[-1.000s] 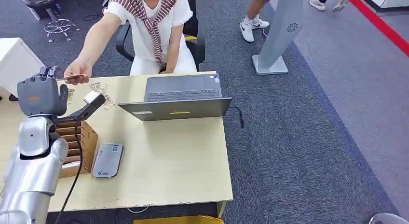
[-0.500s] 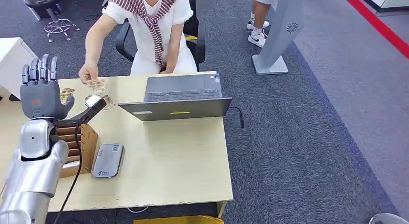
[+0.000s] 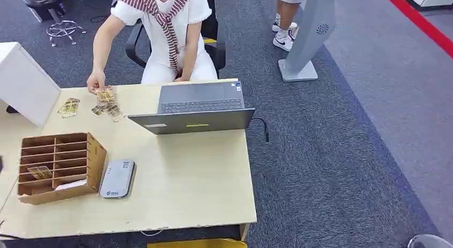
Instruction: Pass the card to the sensor for recognition and then transmit it.
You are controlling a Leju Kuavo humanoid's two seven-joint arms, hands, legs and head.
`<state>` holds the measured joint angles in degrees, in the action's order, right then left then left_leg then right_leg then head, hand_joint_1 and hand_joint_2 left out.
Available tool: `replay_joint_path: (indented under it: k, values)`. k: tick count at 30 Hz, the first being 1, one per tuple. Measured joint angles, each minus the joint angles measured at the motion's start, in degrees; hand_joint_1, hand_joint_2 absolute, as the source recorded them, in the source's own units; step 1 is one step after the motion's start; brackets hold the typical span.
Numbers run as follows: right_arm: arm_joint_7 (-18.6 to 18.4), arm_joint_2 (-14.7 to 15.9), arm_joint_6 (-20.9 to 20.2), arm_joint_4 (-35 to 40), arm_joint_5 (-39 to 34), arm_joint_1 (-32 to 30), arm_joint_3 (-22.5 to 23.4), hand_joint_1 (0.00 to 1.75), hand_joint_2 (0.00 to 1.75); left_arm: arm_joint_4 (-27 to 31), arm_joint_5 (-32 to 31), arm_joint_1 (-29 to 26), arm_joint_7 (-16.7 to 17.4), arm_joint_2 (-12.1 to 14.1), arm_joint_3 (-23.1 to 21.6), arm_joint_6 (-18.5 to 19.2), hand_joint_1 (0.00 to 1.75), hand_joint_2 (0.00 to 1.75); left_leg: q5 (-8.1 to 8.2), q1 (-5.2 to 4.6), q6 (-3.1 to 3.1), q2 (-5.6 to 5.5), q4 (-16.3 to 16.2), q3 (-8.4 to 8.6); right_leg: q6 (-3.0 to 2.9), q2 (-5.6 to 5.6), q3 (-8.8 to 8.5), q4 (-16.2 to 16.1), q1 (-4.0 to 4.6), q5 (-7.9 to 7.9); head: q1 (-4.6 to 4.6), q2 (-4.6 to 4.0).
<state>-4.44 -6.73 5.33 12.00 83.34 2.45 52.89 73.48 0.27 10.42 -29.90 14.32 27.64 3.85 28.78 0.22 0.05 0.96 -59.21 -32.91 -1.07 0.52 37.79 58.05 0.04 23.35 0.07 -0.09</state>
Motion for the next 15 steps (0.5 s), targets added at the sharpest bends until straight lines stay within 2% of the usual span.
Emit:
replay_joint_path:
  k: [3,7,11,13,15]
  values:
    - [0.00,0.00,0.05,0.00,0.02,-0.09,0.18,0.00,1.75,0.15,-0.33,-1.45,-0.22,0.33,7.78,1.68,0.00,1.75,-0.03,0.00,0.01,-0.16,0.00,0.01,0.00,-0.15,-0.02,0.00,0.01,0.01,-0.05,0.02]
    - [0.00,0.00,0.07,0.00,0.02,0.12,0.26,0.00,1.75,0.37,0.59,-2.10,0.53,0.28,12.56,1.85,0.00,1.75,-0.09,0.00,0.07,-0.34,0.00,-0.04,-0.06,-0.41,-0.16,0.00,-0.02,-0.06,0.00,0.00]
    - [0.90,0.00,0.64,0.00,-0.15,-0.15,0.66,0.00,1.75,-0.57,14.02,-4.14,1.55,0.76,20.81,6.73,0.00,1.75,0.01,0.02,0.00,-0.03,0.01,0.06,-0.11,-0.19,-0.19,0.02,-0.03,-0.08,-0.02,0.02]
    - [1.03,0.00,0.66,0.00,-0.33,-0.51,1.12,0.00,1.75,-3.70,19.50,-5.20,1.66,1.09,26.42,10.36,0.00,1.75,0.07,0.00,0.00,-0.05,0.00,0.11,-0.06,-0.19,-0.18,0.00,-0.02,0.01,-0.05,0.00]
    - [1.03,0.00,0.64,-0.02,-0.61,-0.70,1.49,0.00,1.75,-10.00,22.87,-5.90,2.51,1.24,31.49,12.67,0.00,1.75,0.11,-0.02,0.06,-0.22,0.01,0.11,0.02,-0.28,-0.22,0.00,-0.03,0.15,0.00,0.00]
